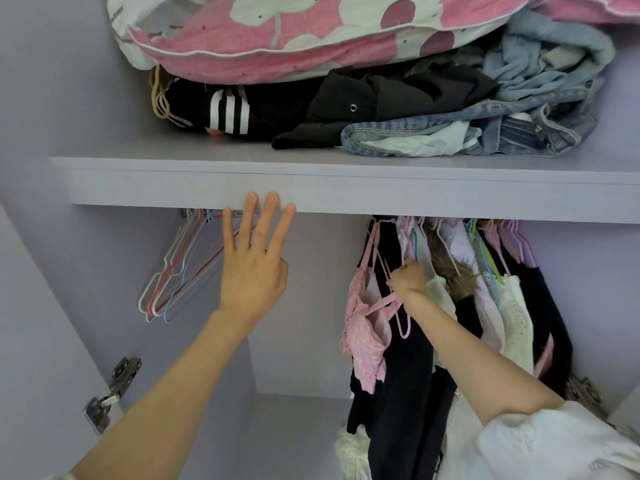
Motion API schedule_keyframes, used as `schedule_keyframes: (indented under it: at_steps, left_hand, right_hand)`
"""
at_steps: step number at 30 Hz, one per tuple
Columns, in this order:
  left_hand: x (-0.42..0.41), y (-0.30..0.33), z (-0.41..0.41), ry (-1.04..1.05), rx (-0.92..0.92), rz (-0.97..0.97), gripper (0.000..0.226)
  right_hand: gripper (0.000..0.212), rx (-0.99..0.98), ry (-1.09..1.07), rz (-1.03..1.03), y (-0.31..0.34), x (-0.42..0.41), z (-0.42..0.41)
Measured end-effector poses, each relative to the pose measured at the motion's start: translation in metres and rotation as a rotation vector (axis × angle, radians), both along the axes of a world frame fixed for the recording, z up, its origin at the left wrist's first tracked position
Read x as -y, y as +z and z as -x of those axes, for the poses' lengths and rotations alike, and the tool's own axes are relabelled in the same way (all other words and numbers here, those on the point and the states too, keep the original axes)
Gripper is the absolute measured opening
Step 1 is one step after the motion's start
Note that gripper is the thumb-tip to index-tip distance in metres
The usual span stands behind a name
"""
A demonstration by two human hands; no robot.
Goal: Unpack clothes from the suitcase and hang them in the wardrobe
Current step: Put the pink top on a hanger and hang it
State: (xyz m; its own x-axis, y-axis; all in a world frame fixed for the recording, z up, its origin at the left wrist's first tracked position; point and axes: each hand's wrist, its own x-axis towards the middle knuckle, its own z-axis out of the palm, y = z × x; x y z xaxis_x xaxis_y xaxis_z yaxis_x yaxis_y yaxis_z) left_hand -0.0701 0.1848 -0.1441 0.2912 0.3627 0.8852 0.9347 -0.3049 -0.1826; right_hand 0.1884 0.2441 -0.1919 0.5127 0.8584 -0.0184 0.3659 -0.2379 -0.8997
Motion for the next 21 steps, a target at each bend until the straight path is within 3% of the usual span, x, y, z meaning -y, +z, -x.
schedule_keyframes:
  at_steps: [5,11,13,16,21]
  left_hand:
    - [0.029,0.004,-0.017,0.016,0.116,0.203,0.076]
    - [0.073,-0.031,-0.035,-0.174,0.158,0.509,0.064]
    - [0.092,-0.047,-0.037,-0.194,0.156,0.651,0.054]
    - [0.127,-0.075,-0.036,-0.177,0.091,0.828,0.046]
    - [0.186,-0.129,-0.026,-0.234,-0.008,1.047,0.037]
  right_hand:
    - [0.047,0.199,0.113,-0.067,0.008,0.045,0.004]
    - [0.025,0.362,0.163,-0.143,0.000,0.127,0.002]
    - [0.014,0.452,0.243,-0.093,-0.012,0.157,0.002]
    - [0.029,0.561,0.346,0.048,-0.038,0.207,0.010]
    - [0.037,0.490,0.364,0.201,-0.091,0.294,0.031]
